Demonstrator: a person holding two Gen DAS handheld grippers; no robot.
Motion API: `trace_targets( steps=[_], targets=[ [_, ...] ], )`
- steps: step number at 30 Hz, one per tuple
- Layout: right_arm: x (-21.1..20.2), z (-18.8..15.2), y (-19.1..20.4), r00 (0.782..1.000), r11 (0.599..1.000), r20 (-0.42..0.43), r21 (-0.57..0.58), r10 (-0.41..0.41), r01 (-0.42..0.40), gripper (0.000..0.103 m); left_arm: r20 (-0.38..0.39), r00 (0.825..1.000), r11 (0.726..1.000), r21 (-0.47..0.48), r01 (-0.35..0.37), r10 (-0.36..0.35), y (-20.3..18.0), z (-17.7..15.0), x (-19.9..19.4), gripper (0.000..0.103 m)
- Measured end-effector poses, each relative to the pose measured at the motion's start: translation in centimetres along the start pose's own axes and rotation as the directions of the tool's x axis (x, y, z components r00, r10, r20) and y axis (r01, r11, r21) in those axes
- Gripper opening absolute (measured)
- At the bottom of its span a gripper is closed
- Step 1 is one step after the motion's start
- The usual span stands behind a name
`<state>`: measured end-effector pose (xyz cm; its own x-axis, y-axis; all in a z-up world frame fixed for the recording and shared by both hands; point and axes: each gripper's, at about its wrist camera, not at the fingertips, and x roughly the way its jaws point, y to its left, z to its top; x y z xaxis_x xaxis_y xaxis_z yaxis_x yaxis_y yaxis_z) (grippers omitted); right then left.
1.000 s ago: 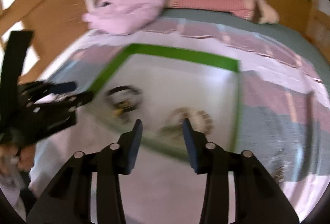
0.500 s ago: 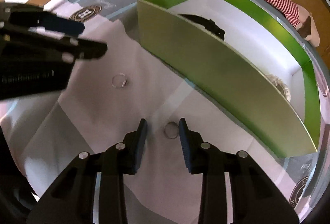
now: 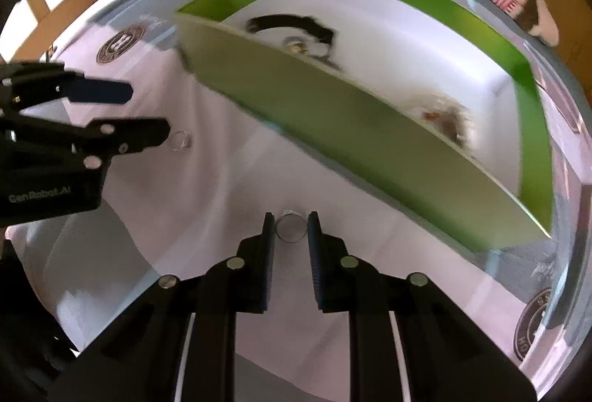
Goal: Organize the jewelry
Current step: 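Grasp a silver ring with the right tool while the left tool grasps another ring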
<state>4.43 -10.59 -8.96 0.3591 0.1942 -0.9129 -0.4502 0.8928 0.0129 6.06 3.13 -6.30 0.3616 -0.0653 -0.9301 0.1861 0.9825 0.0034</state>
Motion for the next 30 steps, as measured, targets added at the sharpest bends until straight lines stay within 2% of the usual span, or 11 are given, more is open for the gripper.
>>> trace_targets(
  steps=[2, 4, 7, 12, 16, 17, 19, 21, 22, 26, 30],
  targets=[
    [-1.2, -0.2, -1.0, 0.999, 0.999, 0.031, 0.022, 0.026, -0.027, 0.018, 0.009, 1.0, 1.0, 0.0, 0.021, -0.021, -0.4, 0.2, -0.1, 0.056],
    [-2.1, -0.4, -1.8, 0.999, 1.0, 0.047, 0.02, -0.009, 0.008, 0.018, 0.01, 0.999, 0.999, -0.012, 0.041, -0.041, -0.6, 0.3, -0.1, 0.056],
    [-2.1, -1.2, -3.2, 0.999, 0.999, 0.02, 0.041, -0.033, 0.032, 0.018, -0.014, 0.998, 0.998, -0.031, 0.056, -0.056, -1.0, 0.6, 0.8, 0.057],
    [-1.1, -2.2, -3.9, 0.998, 0.997, -0.027, 0.05, -0.054, 0.056, 0.018, -0.066, 0.998, 1.0, -0.025, 0.014, -0.016, -1.7, 0.5, 3.0, 0.058],
    [-0.9, -2.4, -3.9, 0.998, 0.997, -0.039, 0.048, -0.054, 0.055, 0.018, -0.067, 0.998, 1.0, -0.018, -0.009, 0.008, -1.9, 0.5, 3.7, 0.059],
    [-0.8, -2.5, -3.8, 0.997, 0.997, -0.045, 0.048, -0.055, 0.057, 0.018, -0.066, 0.998, 1.0, -0.017, -0.011, 0.01, -2.0, 0.5, 3.7, 0.057],
    [-0.5, -2.4, -3.8, 0.997, 0.997, -0.055, 0.047, -0.058, 0.061, 0.018, -0.062, 0.998, 1.0, -0.023, -0.006, 0.005, -1.9, 0.6, 3.7, 0.044],
    [-0.4, -2.4, -3.8, 0.996, 0.997, -0.057, 0.049, -0.061, 0.064, 0.018, -0.058, 0.998, 1.0, -0.031, -0.002, 0.0, -1.8, 0.6, 3.5, 0.024],
    [-0.4, -2.4, -3.9, 0.997, 0.997, -0.057, 0.051, -0.06, 0.063, 0.018, -0.058, 0.998, 0.999, -0.037, 0.004, -0.006, -1.6, 0.6, 3.4, 0.021],
    [-0.3, -2.3, -3.9, 0.996, 0.996, -0.058, 0.062, -0.062, 0.066, 0.018, -0.058, 0.998, 0.999, -0.039, 0.018, -0.02, -1.4, 0.8, 3.1, 0.021],
    [-0.6, -2.0, -4.2, 0.997, 0.994, -0.046, 0.08, -0.065, 0.069, 0.018, -0.02, 0.999, 0.998, -0.035, 0.043, -0.044, -1.5, 1.1, 1.7, 0.021]
  ],
)
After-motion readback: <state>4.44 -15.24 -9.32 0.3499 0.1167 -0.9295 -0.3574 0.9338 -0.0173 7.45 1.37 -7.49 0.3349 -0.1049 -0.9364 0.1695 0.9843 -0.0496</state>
